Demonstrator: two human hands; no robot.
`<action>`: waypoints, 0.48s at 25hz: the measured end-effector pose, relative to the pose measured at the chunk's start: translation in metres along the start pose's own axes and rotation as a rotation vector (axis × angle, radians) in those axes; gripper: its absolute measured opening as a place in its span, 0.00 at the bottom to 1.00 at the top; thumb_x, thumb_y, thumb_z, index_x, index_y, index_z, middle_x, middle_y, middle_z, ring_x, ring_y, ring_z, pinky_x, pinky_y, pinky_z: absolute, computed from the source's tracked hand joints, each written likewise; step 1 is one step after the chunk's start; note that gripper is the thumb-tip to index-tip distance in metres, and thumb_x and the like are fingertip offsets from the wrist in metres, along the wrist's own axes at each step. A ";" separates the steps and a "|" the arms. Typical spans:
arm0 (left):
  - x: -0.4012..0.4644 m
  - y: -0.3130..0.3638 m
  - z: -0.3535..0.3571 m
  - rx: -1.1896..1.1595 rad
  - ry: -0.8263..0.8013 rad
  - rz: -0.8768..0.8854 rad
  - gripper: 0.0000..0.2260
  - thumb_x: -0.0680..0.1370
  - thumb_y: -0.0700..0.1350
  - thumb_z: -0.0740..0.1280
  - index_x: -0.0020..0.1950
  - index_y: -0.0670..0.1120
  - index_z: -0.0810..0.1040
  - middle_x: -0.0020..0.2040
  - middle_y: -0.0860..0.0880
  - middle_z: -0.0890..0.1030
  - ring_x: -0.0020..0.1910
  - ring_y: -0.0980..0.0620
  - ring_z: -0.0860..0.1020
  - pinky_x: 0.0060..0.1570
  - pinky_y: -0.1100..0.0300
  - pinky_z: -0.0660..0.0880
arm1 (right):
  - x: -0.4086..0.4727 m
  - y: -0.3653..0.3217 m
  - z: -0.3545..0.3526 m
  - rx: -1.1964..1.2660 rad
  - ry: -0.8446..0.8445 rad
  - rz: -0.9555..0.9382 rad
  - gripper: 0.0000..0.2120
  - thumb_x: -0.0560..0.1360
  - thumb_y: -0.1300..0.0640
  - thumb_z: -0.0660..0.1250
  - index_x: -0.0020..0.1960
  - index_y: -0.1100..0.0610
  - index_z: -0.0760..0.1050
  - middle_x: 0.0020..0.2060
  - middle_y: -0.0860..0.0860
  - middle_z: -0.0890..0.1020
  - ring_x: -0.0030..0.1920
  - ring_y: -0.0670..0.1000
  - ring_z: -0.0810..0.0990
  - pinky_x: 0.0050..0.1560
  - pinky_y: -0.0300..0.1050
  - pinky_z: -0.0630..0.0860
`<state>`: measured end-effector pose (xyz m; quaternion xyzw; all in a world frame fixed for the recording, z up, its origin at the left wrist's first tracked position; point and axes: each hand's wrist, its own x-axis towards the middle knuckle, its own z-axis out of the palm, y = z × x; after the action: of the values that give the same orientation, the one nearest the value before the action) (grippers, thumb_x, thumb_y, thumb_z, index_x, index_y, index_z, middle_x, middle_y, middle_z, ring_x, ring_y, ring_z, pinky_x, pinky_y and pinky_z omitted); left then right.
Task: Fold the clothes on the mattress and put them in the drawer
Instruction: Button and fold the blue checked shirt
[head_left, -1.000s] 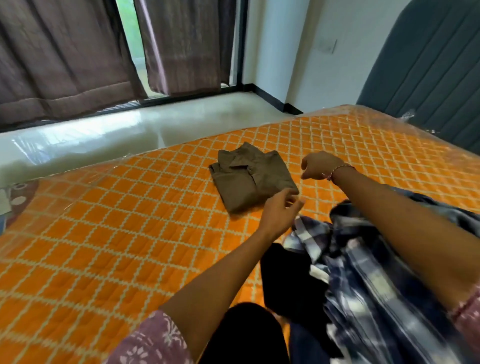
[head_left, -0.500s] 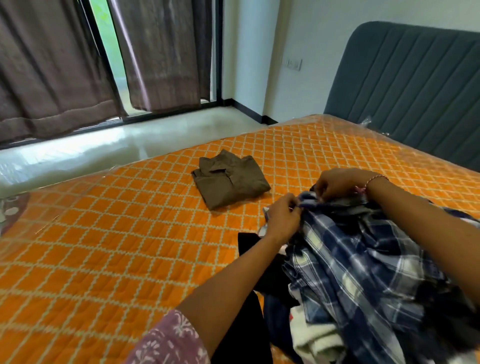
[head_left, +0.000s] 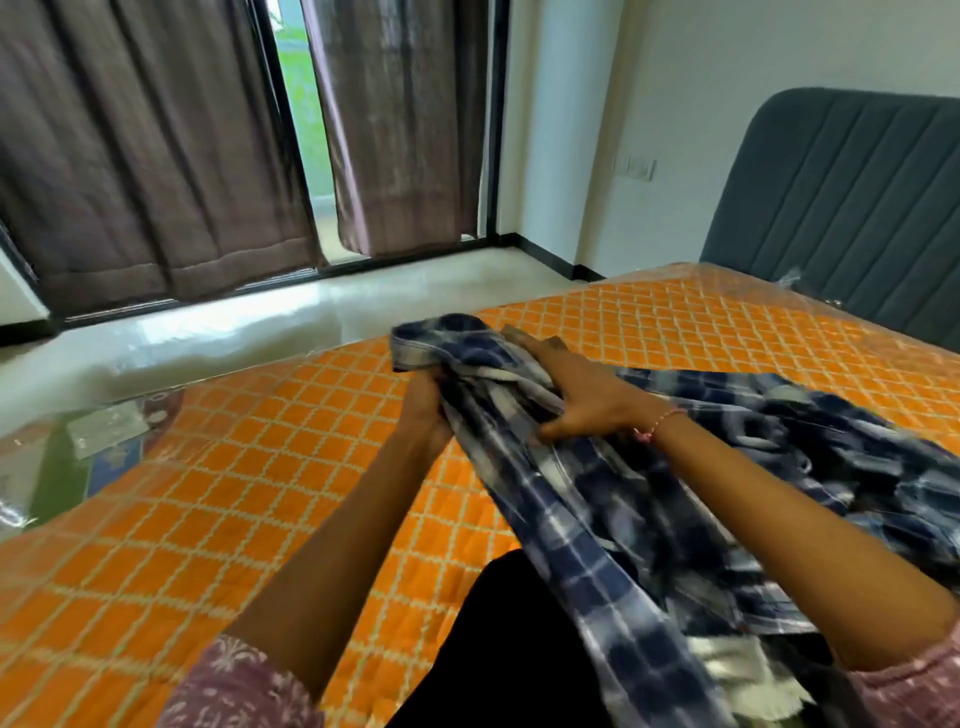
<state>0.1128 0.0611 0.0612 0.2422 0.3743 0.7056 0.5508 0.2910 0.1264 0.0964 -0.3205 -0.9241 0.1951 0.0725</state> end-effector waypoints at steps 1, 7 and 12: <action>-0.002 0.021 -0.013 -0.059 -0.035 0.007 0.15 0.74 0.45 0.59 0.40 0.42 0.84 0.39 0.44 0.83 0.40 0.46 0.81 0.45 0.56 0.79 | -0.006 0.007 0.002 -0.034 -0.074 0.099 0.40 0.69 0.56 0.75 0.75 0.56 0.59 0.69 0.52 0.68 0.66 0.51 0.68 0.63 0.41 0.65; -0.027 0.082 -0.050 0.103 0.059 0.070 0.14 0.79 0.44 0.56 0.44 0.42 0.81 0.40 0.46 0.82 0.39 0.49 0.80 0.45 0.56 0.77 | 0.034 -0.043 0.022 0.176 0.293 0.250 0.13 0.76 0.71 0.56 0.56 0.72 0.76 0.54 0.67 0.79 0.53 0.64 0.78 0.50 0.50 0.72; -0.061 0.103 -0.081 0.721 -0.044 0.275 0.15 0.75 0.28 0.64 0.62 0.34 0.72 0.50 0.45 0.78 0.43 0.58 0.79 0.43 0.66 0.78 | 0.079 -0.168 0.012 0.901 0.231 0.119 0.13 0.79 0.73 0.53 0.43 0.66 0.74 0.28 0.49 0.80 0.32 0.41 0.79 0.35 0.33 0.74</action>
<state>0.0068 -0.0308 0.0987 0.4833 0.5506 0.5905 0.3384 0.1311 0.0515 0.1544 -0.3291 -0.7134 0.5436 0.2953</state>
